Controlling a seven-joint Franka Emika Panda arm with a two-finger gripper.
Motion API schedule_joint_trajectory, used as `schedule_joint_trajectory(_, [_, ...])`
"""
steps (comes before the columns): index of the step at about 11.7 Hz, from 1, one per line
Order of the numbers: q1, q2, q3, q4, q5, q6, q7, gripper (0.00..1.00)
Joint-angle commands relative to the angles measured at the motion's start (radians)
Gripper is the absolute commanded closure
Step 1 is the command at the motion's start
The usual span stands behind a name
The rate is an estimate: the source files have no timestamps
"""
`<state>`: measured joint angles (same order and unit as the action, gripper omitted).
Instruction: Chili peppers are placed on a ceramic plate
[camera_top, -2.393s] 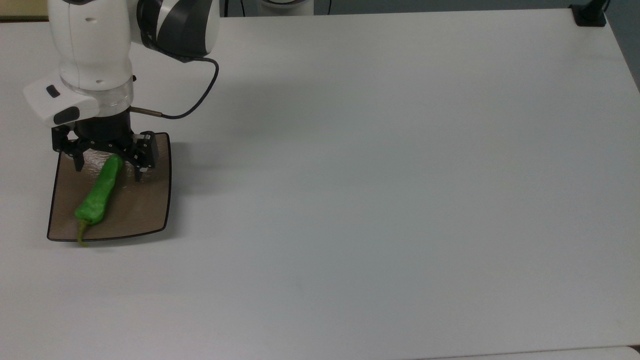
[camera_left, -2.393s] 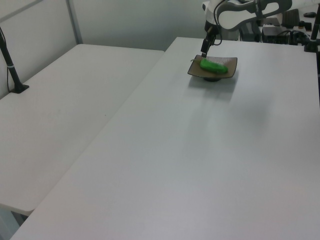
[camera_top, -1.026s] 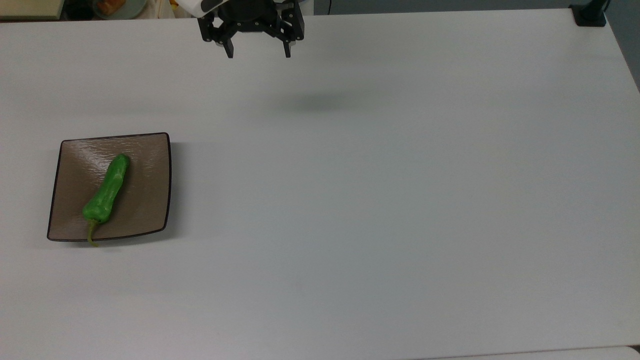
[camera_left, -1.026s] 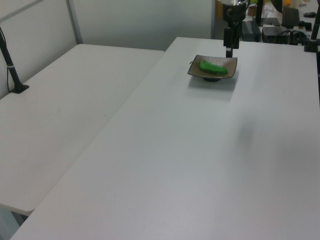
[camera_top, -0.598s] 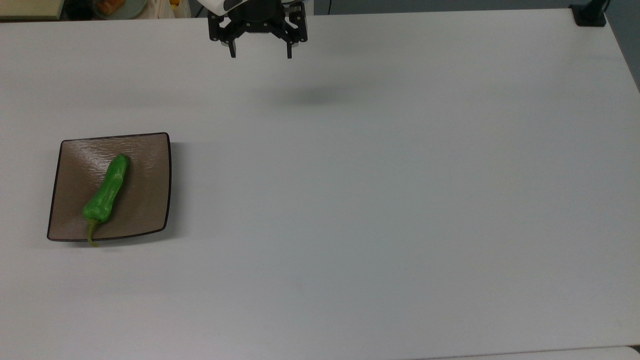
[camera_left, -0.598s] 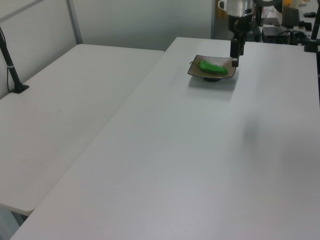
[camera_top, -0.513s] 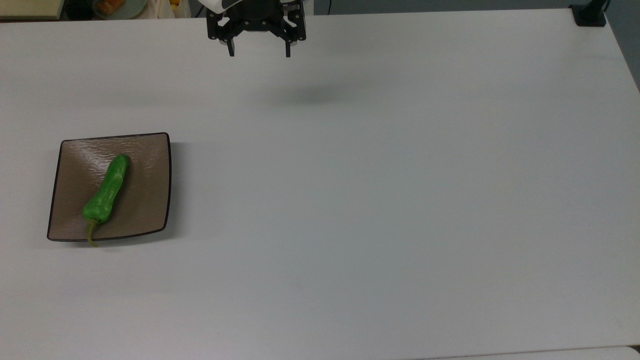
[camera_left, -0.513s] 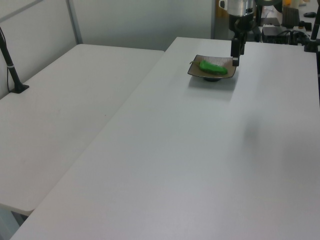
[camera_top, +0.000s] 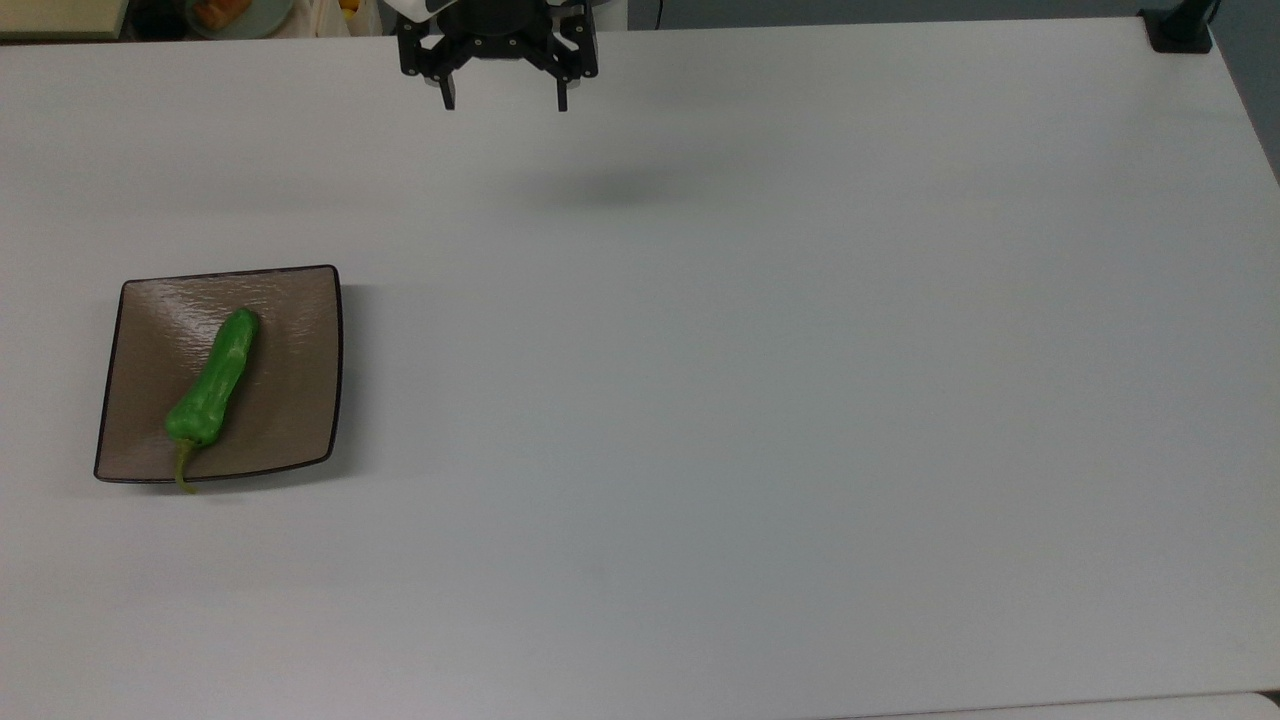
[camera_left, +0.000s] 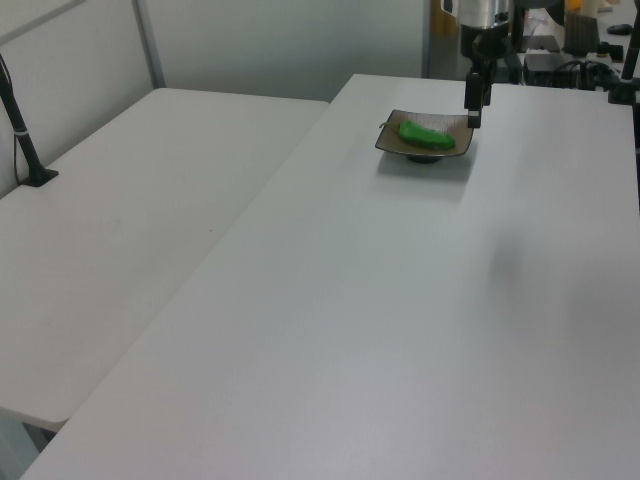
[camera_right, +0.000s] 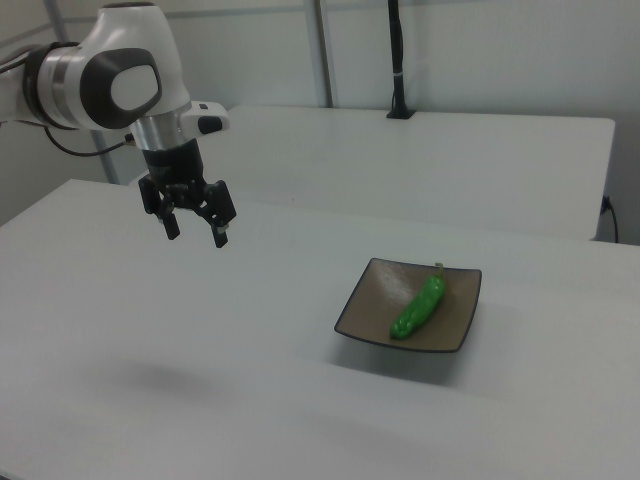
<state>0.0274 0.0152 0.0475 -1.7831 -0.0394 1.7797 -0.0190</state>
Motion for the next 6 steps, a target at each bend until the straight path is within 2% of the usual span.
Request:
schedule_joint_trajectory(1, [0.055, -0.023, -0.046, -0.030, -0.008, 0.020, -0.018, 0.00])
schedule_joint_trajectory(6, [0.060, -0.018, -0.069, -0.018, -0.007, 0.032, -0.001, 0.00])
